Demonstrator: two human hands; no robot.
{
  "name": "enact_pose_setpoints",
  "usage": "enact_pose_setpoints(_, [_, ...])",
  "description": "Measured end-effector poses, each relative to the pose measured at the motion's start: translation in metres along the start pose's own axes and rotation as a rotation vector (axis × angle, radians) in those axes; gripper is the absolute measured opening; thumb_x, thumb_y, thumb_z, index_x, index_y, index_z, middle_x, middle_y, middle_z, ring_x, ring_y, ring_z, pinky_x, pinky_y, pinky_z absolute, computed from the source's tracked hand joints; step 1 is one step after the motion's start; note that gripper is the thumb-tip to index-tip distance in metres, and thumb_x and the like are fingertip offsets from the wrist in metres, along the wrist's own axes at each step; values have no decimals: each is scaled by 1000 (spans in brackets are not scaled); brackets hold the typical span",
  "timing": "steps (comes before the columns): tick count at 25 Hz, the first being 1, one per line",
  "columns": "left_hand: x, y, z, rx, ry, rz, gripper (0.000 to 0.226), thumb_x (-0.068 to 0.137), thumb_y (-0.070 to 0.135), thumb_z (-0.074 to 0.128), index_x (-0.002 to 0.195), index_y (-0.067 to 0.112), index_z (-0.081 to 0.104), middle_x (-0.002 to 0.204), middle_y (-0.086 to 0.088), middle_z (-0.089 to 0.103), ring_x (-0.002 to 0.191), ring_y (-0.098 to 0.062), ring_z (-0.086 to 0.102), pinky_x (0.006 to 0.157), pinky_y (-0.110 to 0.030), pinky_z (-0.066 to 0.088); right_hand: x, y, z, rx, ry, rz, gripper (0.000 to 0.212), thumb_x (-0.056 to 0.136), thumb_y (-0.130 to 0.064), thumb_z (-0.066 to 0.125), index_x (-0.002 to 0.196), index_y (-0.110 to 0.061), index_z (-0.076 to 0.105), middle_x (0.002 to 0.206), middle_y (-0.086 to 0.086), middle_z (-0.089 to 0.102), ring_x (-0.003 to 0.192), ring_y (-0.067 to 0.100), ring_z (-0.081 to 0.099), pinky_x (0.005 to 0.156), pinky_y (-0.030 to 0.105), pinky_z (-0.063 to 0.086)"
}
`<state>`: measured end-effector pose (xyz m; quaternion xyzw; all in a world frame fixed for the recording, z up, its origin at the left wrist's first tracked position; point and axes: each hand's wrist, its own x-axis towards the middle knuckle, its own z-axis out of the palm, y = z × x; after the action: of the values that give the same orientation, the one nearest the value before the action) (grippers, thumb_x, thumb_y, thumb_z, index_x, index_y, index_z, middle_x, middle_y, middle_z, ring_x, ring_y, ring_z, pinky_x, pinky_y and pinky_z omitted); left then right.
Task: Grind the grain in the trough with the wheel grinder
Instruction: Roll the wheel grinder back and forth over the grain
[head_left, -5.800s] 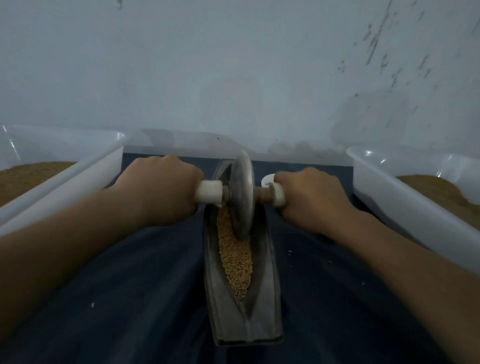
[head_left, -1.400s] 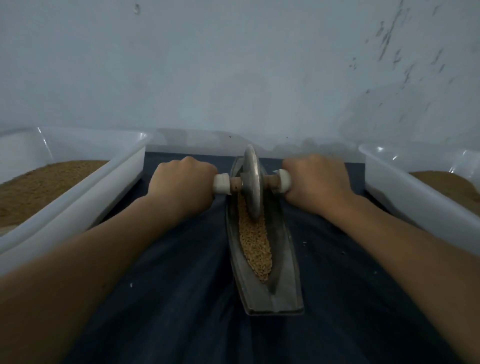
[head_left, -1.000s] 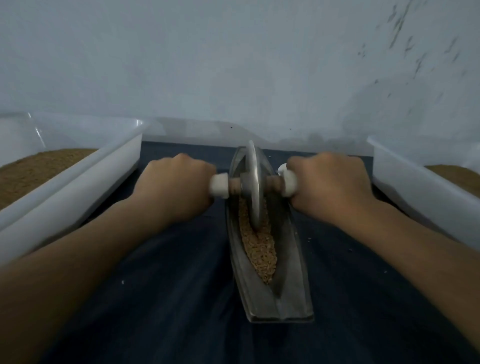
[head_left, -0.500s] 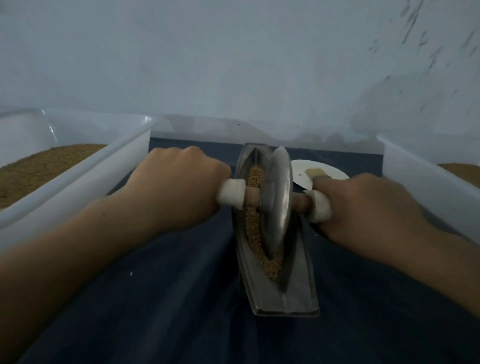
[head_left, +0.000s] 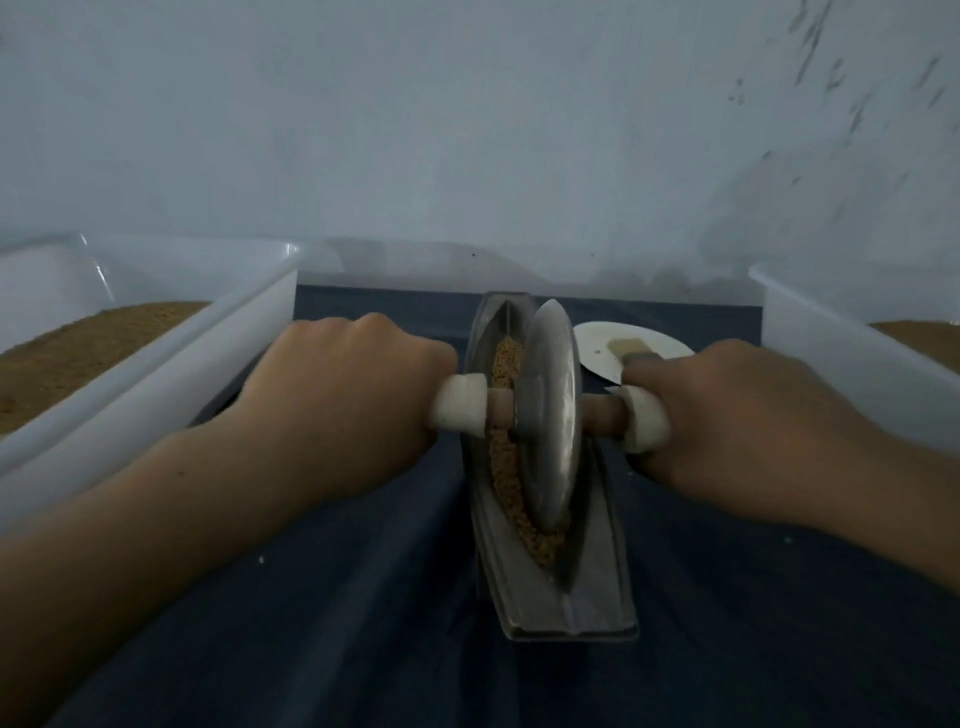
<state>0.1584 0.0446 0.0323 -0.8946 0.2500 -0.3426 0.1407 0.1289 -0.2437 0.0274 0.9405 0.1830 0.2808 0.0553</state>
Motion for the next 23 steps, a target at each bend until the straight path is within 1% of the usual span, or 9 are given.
enact_pose_setpoints(3, [9, 1, 12, -32, -116, -56, 20, 66, 42, 67, 69, 36, 48, 56, 13, 29, 44, -13, 30, 44, -19, 20, 11, 0, 1, -82, -14, -5, 23, 62, -54, 56, 64, -34, 44, 50, -19, 26, 41, -2, 24, 42, 15, 14])
enact_pose_setpoints(6, [44, 4, 39, -102, -218, -259, 6, 85, 37, 59, 89, 33, 59, 76, 6, 52, 67, -22, 53, 58, -33, 37, 59, -4, 26, -145, -35, 144, 23, 80, -44, 66, 77, -30, 49, 63, -10, 43, 54, 18, 43, 47, 24, 23])
enact_pose_setpoints(10, [58, 6, 30, -58, -248, -268, 8, 89, 35, 59, 95, 30, 60, 79, 4, 50, 69, -21, 48, 59, -34, 34, 76, 0, 31, -45, -129, 220, 21, 84, -41, 66, 80, -29, 50, 74, -6, 55, 66, 20, 49, 56, 29, 35])
enact_pose_setpoints(12, [34, 7, 18, -42, -177, -172, 9, 84, 38, 61, 88, 32, 54, 69, 8, 40, 60, -18, 40, 53, -30, 30, 43, 0, 24, -46, -86, 146, 22, 77, -41, 65, 73, -29, 47, 64, -12, 46, 54, 12, 42, 49, 25, 28])
enact_pose_setpoints(15, [-9, 5, 0, -29, 9, -13, 19, 69, 45, 59, 72, 35, 44, 55, 12, 27, 45, -13, 24, 45, -18, 8, 0, -3, 5, -121, 119, -6, 26, 64, -52, 61, 66, -33, 44, 54, -19, 15, 40, 6, 19, 47, 14, 8])
enact_pose_setpoints(17, [-8, 1, 4, -66, 0, -27, 17, 68, 45, 58, 71, 35, 45, 54, 12, 29, 43, -14, 25, 45, -17, 10, 7, 1, 2, -126, 101, -18, 28, 64, -53, 61, 65, -33, 42, 53, -18, 14, 39, 7, 17, 48, 14, 9])
enact_pose_setpoints(19, [10, 6, 20, -93, -100, -162, 15, 78, 41, 59, 75, 34, 46, 59, 10, 36, 50, -18, 35, 47, -25, 24, 30, -3, 15, -198, 4, 42, 26, 69, -47, 67, 67, -32, 45, 53, -14, 32, 41, 11, 34, 45, 18, 18])
enact_pose_setpoints(21, [38, 10, 38, -91, -135, -301, 13, 88, 36, 56, 81, 31, 47, 68, 6, 45, 60, -21, 43, 54, -32, 34, 64, -7, 27, -182, -46, 160, 17, 80, -42, 68, 79, -30, 56, 66, -7, 50, 59, 21, 54, 49, 25, 31])
enact_pose_setpoints(23, [55, 8, 48, -127, -173, -356, 13, 91, 32, 54, 83, 27, 46, 78, 2, 55, 66, -22, 48, 59, -34, 37, 83, -7, 30, -156, -78, 189, 13, 84, -38, 68, 84, -28, 60, 69, -5, 49, 66, 22, 53, 52, 26, 31])
